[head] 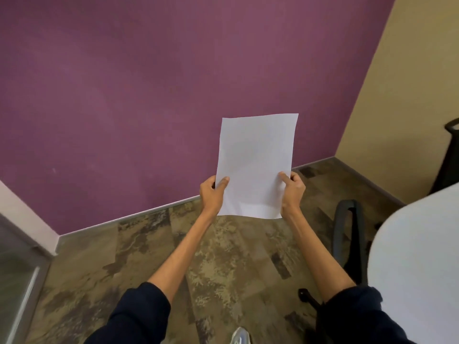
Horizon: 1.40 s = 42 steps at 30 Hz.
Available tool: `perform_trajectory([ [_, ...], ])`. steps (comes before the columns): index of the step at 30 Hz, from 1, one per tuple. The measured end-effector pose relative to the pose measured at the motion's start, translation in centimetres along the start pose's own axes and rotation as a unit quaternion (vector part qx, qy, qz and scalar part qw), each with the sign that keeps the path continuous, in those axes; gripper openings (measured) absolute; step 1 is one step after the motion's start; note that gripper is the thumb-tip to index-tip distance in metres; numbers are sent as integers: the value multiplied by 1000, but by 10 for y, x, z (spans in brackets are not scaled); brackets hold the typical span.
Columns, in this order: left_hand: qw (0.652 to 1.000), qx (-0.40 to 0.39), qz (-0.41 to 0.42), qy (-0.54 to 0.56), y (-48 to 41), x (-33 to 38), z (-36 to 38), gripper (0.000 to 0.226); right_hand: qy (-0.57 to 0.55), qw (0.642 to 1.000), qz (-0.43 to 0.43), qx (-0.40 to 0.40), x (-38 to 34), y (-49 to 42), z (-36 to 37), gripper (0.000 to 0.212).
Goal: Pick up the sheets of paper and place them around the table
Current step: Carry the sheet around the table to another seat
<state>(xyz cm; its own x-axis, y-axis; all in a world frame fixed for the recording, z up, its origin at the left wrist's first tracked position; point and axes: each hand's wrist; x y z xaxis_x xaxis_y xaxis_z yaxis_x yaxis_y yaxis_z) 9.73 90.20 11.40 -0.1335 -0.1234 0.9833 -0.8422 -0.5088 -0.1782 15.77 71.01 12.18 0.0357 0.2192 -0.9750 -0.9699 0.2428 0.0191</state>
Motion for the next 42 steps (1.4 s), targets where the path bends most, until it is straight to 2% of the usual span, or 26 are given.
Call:
perform_trajectory([
  [4,1000,-2,-17,-25,-78,-21,7,35,-9,1000,4,-14,17,-64,45,9],
  [6,999,-15,-38,-18,-119,-27,19,30,-12,1000,6,-14,19,-99,61,11],
  [15,997,-60,-48,-8,-272,-40,126,32,-10,1000,-6,29,3,-253,85,11],
  [22,990,-123,-65,12,-369,-66,242,36,-9,995,-5,101,13,-383,66,15],
  [32,970,-236,-58,27,-547,-78,430,15,-18,979,-31,200,7,-607,58,12],
  [37,954,-292,-69,25,-604,-82,529,24,-16,966,-35,255,-5,-691,26,11],
  [42,932,-356,-70,21,-638,-92,641,13,-11,948,-34,316,-7,-773,-21,17],
])
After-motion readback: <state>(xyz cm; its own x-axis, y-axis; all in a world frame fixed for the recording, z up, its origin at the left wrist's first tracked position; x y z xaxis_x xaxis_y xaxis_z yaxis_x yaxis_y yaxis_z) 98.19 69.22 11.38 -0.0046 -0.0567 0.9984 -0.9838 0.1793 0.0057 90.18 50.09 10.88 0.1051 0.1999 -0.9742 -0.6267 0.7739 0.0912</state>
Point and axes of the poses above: each hand's wrist, its own y-axis away from the middle knuckle, its own z-axis out of the palm, x = y × z, and after that the axes turned 1 degree about x, right-handed
